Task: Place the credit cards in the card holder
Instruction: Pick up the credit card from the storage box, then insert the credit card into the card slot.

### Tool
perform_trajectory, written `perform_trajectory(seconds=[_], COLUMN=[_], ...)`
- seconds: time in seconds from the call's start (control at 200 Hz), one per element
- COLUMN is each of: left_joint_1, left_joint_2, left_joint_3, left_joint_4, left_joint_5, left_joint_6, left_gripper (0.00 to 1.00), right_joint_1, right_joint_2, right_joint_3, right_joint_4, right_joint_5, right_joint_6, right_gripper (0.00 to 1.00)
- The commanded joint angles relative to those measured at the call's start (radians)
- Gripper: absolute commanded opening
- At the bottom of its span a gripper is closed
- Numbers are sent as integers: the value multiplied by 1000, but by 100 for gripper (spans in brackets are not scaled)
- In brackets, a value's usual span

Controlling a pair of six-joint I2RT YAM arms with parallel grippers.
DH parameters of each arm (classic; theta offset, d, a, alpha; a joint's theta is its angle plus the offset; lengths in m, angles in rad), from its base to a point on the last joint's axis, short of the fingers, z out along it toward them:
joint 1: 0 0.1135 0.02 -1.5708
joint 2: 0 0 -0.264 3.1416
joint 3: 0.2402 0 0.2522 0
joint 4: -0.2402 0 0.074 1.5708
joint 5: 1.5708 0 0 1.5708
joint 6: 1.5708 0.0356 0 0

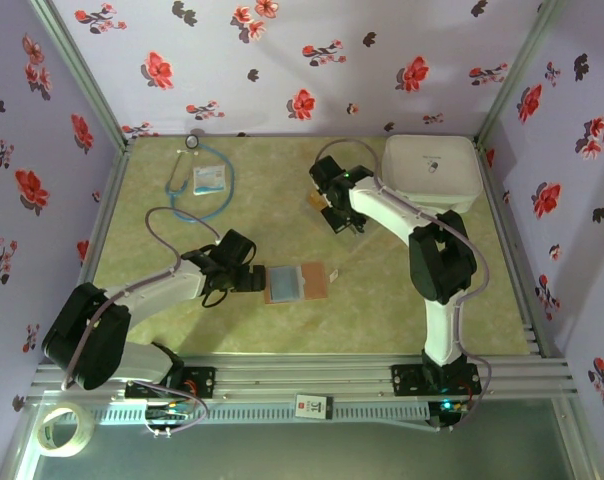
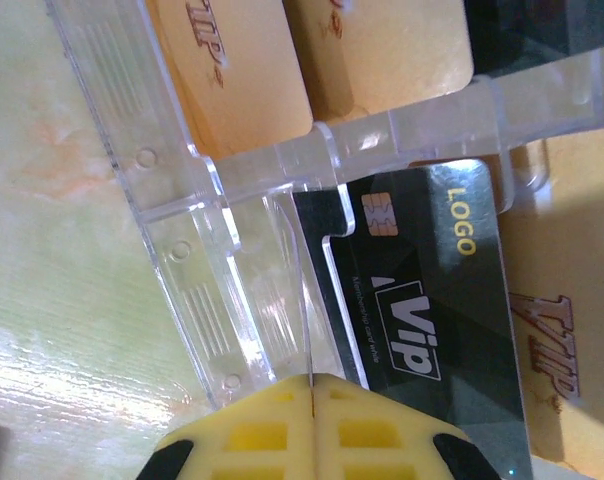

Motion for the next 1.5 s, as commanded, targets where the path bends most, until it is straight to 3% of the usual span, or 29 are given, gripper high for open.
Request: perform_trajectory(seconds=[0.0,0.21,0.405,0.68,0.86,1.115,1.495], left_joint_1=[8,9,4,-75,-152,-219,-240], left_joint_2=[-30,-48,-80,-79,-4,101,182], left_joint_3=[-1,18,28,45,90,150,187], left_joint_4=[-29,-66,-82,-51,-59,-82,-112], left_joint_5=[2,-7,-2,-18,-70,-136,-188], left_joint_6=[16,28,44,22,3,-3,12], left_gripper=[100,100,100,100,100,100,100], right_joint_1=[2,15,26,27,29,41,40], right_joint_2=[-44,-140,-269,-532,-615,-608,-553], right_joint_3=[40,57,-9,-437,-693,-852,-908], right_joint_4=[-34,-42,16,407,668,808,872], right_joint_5=[40,24,-118,-467,-604,-629,-623], right_joint_6=[-25,-16,78,376,563,636,644], right_gripper=[0,0,0,0,0,0,0])
